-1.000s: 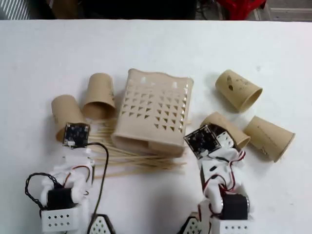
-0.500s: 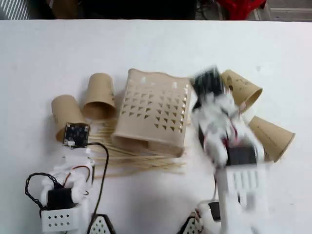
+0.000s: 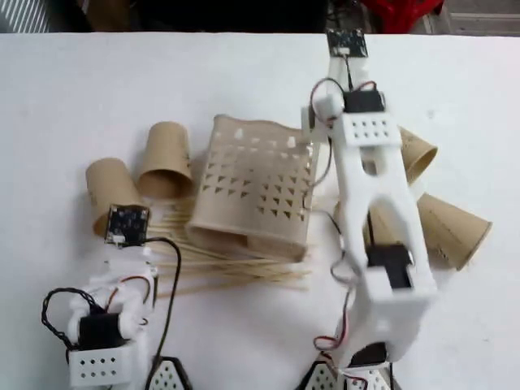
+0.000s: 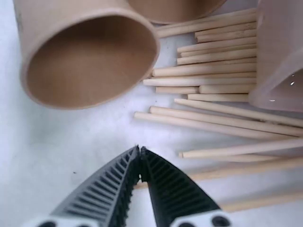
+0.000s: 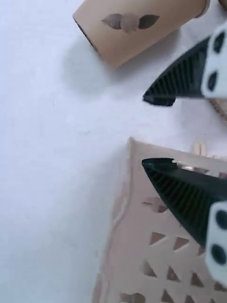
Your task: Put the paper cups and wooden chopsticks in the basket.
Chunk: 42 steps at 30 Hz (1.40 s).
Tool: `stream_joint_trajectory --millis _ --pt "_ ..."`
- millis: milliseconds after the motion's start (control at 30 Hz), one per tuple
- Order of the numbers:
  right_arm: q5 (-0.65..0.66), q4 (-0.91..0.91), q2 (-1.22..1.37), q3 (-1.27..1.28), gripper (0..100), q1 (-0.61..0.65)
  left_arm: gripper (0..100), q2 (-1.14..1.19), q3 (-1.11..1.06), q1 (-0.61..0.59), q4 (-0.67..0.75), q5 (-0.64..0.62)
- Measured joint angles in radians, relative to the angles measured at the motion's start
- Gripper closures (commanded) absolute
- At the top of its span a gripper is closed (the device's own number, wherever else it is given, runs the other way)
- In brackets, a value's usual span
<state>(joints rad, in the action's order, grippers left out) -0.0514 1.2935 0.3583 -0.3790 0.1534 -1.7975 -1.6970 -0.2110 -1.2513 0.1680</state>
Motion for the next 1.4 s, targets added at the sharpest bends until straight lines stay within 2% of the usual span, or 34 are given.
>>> stream_joint_trajectory --millis 300,533,833,1000,1067,1400 --pt "-0.072 0.172 0.433 -0.6 76.2 0.023 97 0.0 0.0 0.0 0.0 0.0" --pt "-0.072 0.209 0.698 -0.887 76.5 0.023 97 0.0 0.0 0.0 0.0 0.0" --pt "-0.074 0.316 0.827 -1.023 77.8 0.009 97 0.0 0.0 0.0 0.0 0.0" --pt "-0.074 0.367 0.829 -1.023 95.1 -0.025 97 0.0 0.0 0.0 0.0 0.0" --pt "-0.074 0.368 0.829 -1.023 98.1 -0.035 97 0.0 0.0 0.0 0.0 0.0" --pt "-0.052 0.393 0.83 -1.171 98.3 -0.048 97 0.0 0.0 0.0 0.0 0.0"
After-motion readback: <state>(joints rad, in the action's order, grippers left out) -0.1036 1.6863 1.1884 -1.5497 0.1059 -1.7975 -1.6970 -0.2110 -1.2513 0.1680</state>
